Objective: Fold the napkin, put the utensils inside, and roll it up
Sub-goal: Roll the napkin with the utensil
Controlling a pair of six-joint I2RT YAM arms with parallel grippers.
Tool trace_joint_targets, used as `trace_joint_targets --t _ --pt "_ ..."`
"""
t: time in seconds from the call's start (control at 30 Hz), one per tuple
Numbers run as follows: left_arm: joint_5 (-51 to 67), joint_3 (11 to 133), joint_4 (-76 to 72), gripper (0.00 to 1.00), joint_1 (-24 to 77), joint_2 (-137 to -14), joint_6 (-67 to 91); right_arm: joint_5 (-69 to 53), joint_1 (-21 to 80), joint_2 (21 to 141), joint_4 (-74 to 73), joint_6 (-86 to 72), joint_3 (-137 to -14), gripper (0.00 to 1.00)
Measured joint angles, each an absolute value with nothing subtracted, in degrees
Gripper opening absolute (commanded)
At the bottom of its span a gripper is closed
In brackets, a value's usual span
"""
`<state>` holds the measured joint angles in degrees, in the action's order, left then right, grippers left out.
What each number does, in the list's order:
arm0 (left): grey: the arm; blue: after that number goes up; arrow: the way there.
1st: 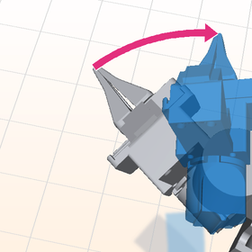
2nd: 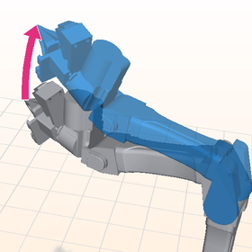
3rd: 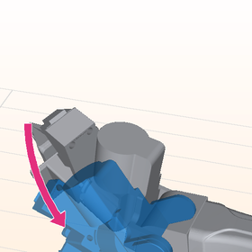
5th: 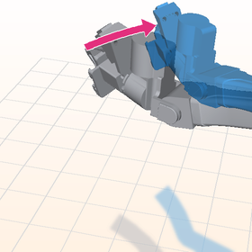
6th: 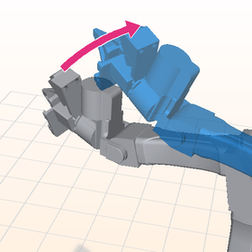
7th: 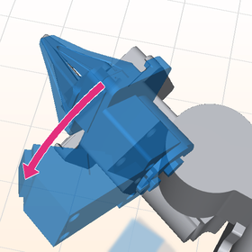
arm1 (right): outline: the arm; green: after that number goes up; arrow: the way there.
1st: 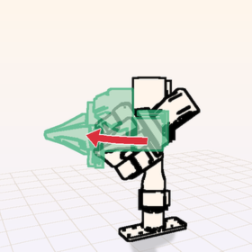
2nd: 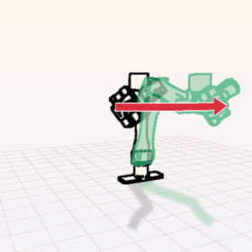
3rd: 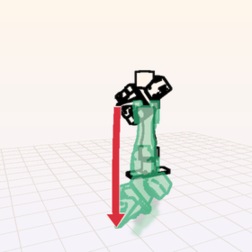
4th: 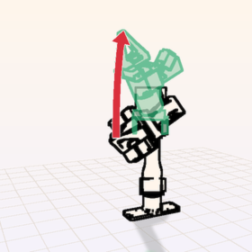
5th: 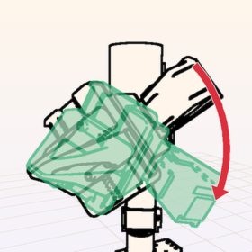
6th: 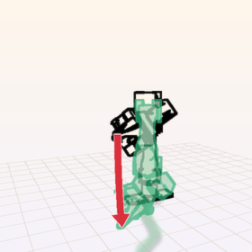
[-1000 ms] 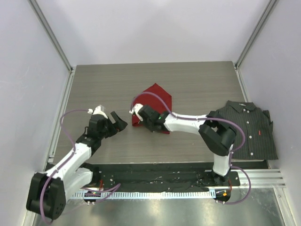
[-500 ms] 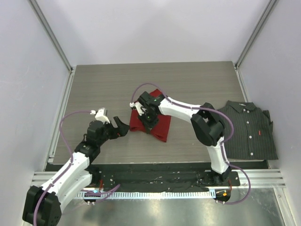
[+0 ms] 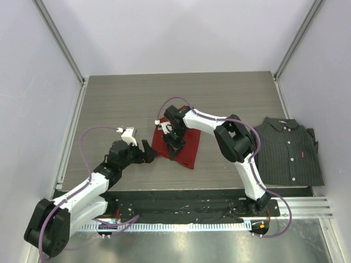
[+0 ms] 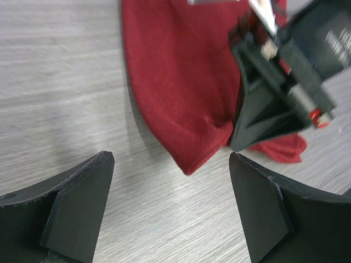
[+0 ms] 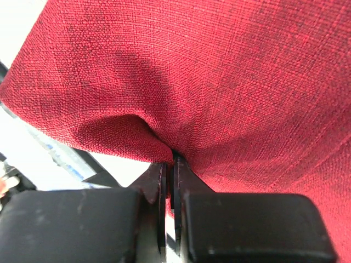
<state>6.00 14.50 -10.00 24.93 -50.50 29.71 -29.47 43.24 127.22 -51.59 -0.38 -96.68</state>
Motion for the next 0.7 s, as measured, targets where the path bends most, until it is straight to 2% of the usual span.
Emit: trace_joint_targets --t 0.13,0.33,0.7 --pt "6.04 15.16 -10.55 0.89 26.26 -54.63 29.19 -32.47 41.91 128.25 -52.4 -0.38 -97.32 0.01" --pt "5.74 16.82 -11.7 0.82 26.76 -59.66 29.3 -34.57 40.84 129.01 -53.08 -0.38 -97.84 0.01" --pt "5.65 18.74 -13.63 0.56 26.96 -65.04 29.32 -36.45 39.16 129.91 -53.91 -0.01 -98.5 0.01"
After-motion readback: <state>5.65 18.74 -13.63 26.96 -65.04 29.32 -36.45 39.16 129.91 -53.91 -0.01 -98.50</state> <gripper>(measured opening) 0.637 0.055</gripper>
